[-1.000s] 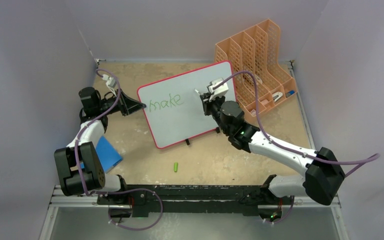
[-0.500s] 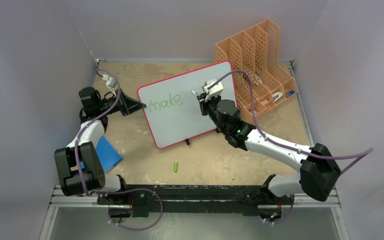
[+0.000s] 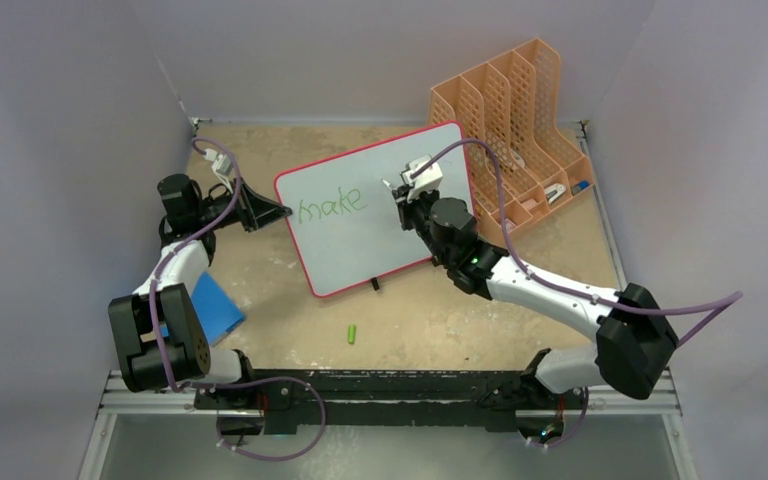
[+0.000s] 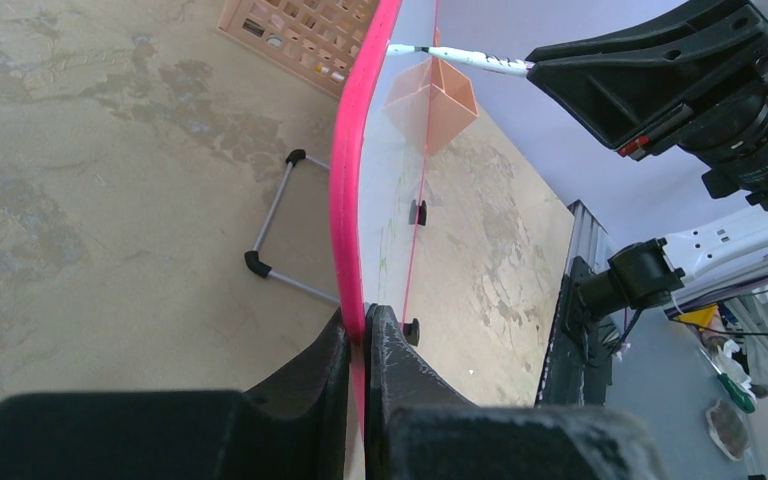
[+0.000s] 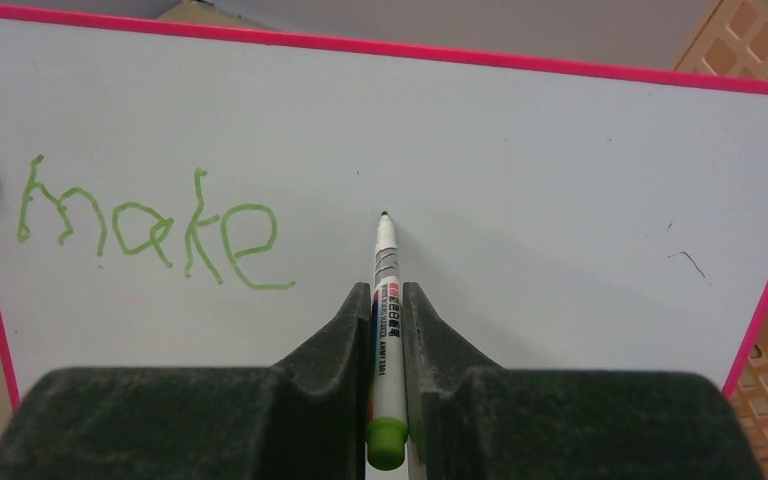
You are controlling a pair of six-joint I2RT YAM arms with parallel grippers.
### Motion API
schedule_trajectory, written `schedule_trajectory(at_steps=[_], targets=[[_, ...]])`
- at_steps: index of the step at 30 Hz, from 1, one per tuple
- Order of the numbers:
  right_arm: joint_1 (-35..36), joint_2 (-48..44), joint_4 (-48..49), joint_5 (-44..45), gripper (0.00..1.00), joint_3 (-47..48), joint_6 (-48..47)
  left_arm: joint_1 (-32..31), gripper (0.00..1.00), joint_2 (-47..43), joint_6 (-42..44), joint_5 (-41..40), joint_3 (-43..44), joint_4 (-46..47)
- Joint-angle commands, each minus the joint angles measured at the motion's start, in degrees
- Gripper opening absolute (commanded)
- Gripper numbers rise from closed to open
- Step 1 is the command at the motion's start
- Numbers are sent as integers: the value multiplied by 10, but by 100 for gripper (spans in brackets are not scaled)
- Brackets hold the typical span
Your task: Write a sentence on the whiteboard
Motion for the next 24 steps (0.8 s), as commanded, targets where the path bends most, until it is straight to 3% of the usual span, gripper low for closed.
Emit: schedule_trajectory(at_steps=[1,13,24], targets=[[0,3,12,14,0,18,-7,-14,0,-11,25,3,11,-6],[-1,-13,-7,34,0,4,-1,-14,0,-11,25,3,11,-7],[0,-47,-12,-3,0,5,-5,-14,0,-12,26,2,11,-8]])
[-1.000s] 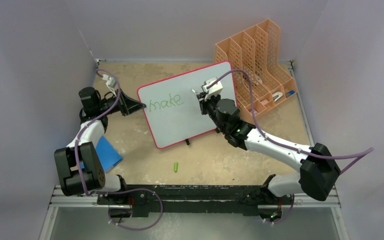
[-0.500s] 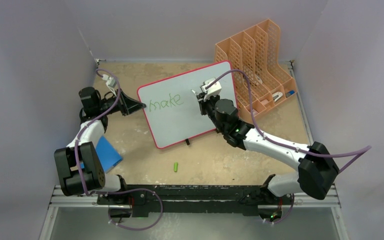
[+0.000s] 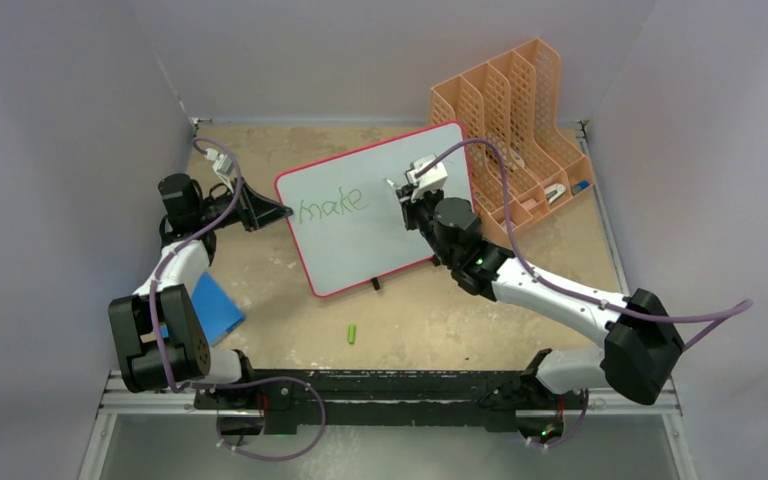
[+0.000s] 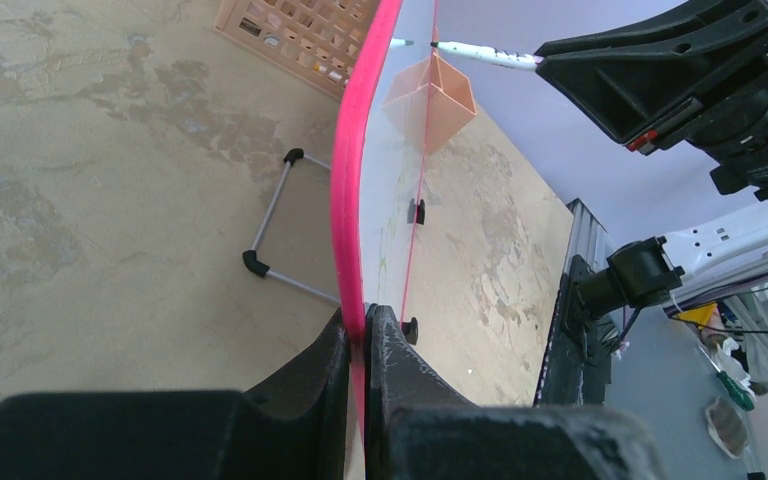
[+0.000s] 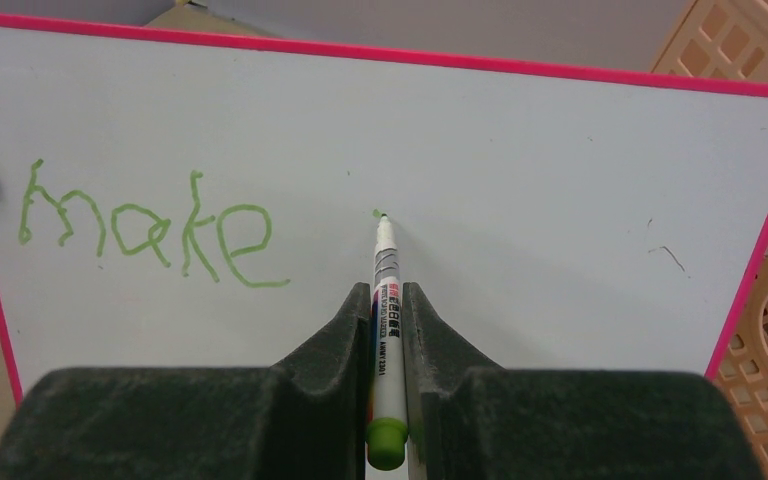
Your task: Write a sentence on the whiteboard
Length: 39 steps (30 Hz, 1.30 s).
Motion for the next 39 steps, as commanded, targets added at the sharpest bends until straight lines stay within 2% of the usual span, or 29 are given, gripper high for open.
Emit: schedule_trajectory(at_steps=[1,39], targets=[[0,-33,4,-13,0,5,-5,-12,0,-11,25,3,10,-5],[0,0,-7,-6,0,-5,0,-12,0,-10,26,3,10,-5]])
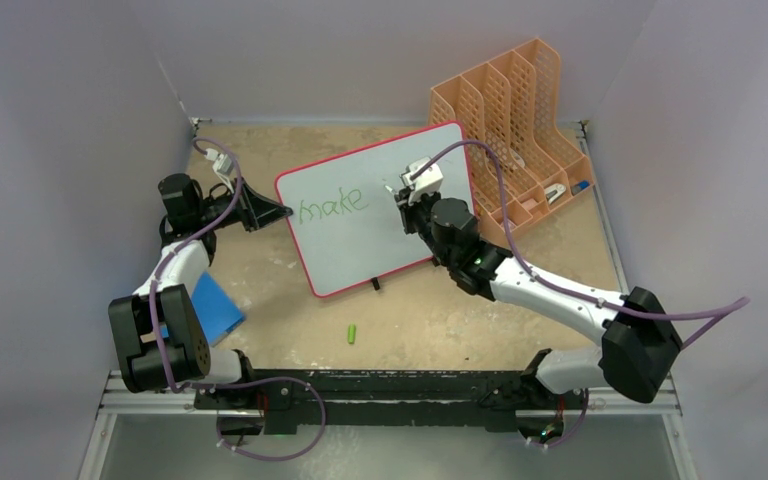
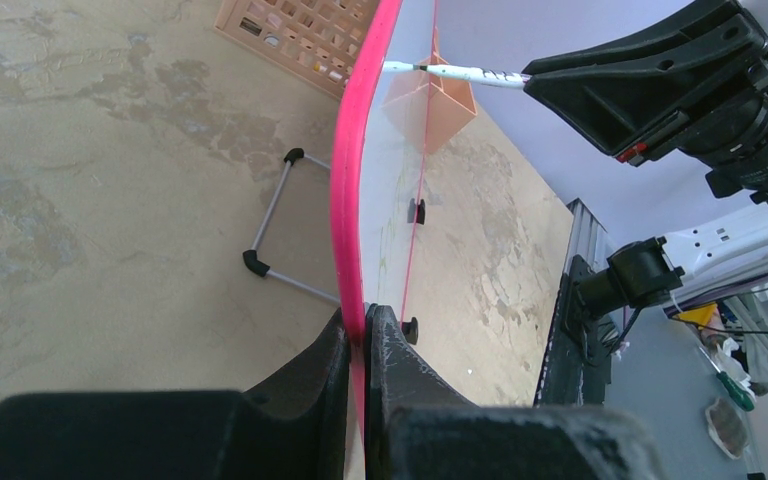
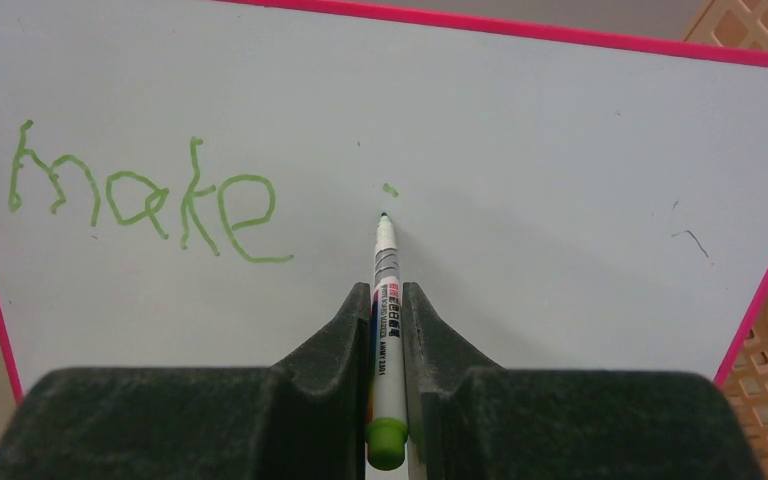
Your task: Write a sentence on the whiteboard
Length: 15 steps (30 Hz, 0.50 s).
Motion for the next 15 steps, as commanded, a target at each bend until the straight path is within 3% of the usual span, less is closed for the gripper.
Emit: schedule_trajectory(at_steps=[1,15], targets=[[0,1,17,9,0,-5,0,-11,0,-10,24,3,10,-2],[0,-8,-1,7,0,-11,0,-11,0,-10,24,3,10,-2]])
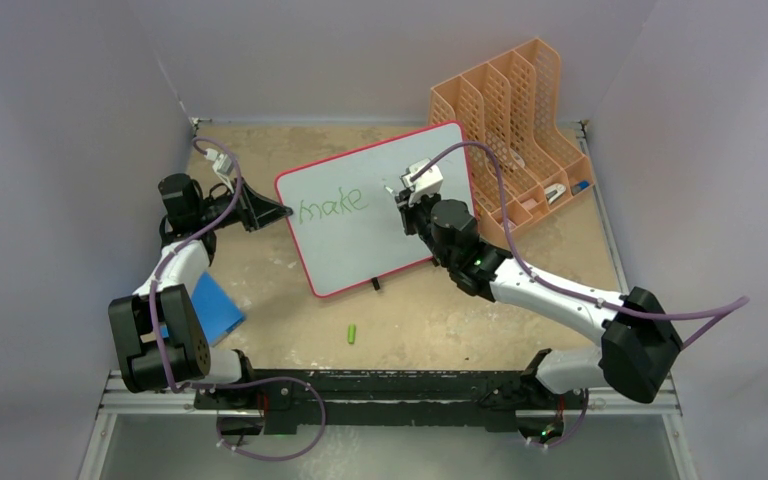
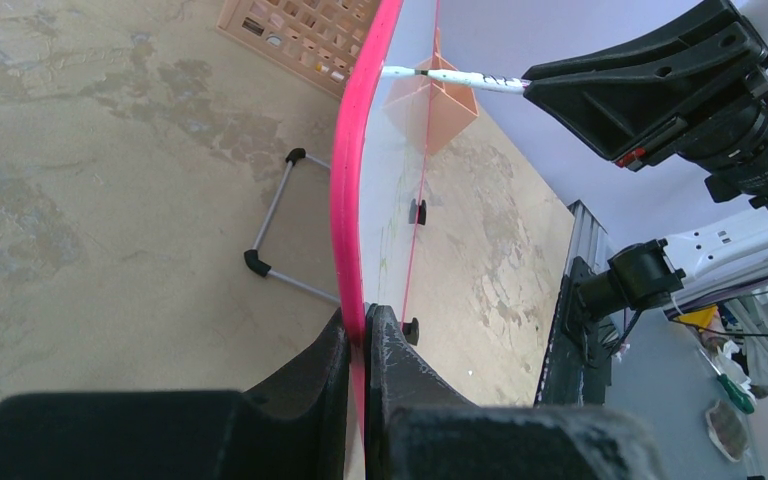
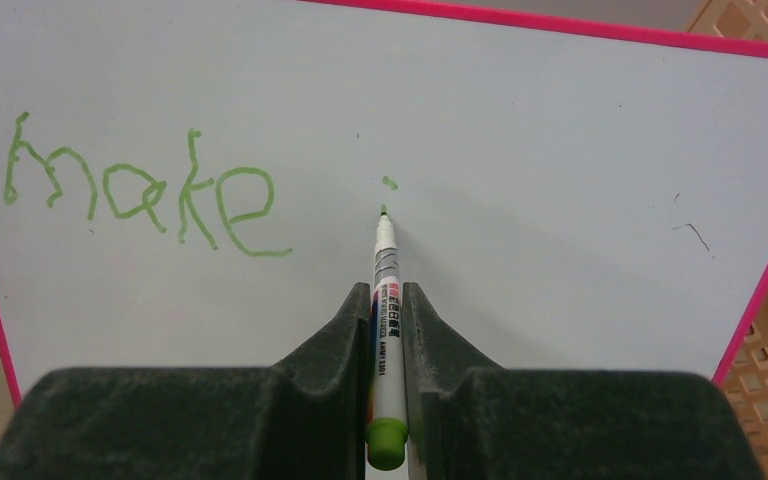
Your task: Write a sentence on the whiteboard
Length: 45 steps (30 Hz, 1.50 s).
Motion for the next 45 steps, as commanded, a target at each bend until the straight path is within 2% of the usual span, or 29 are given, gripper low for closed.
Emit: schedule_trajectory(at_steps=[1,24,35,45], targets=[[-1,-12,-6,3,0,-6,0,-11,0,-11,24,6,9,-1],[9,-32,-44,-1,0,-14,0,-11,0,-12,23,6,9,0],[9,-59,-25,2,0,-1,32,-11,0,-12,23,6,9,1],[9,-44,1,20,0,-2,36,-11,0,-12,23,7,9,1]])
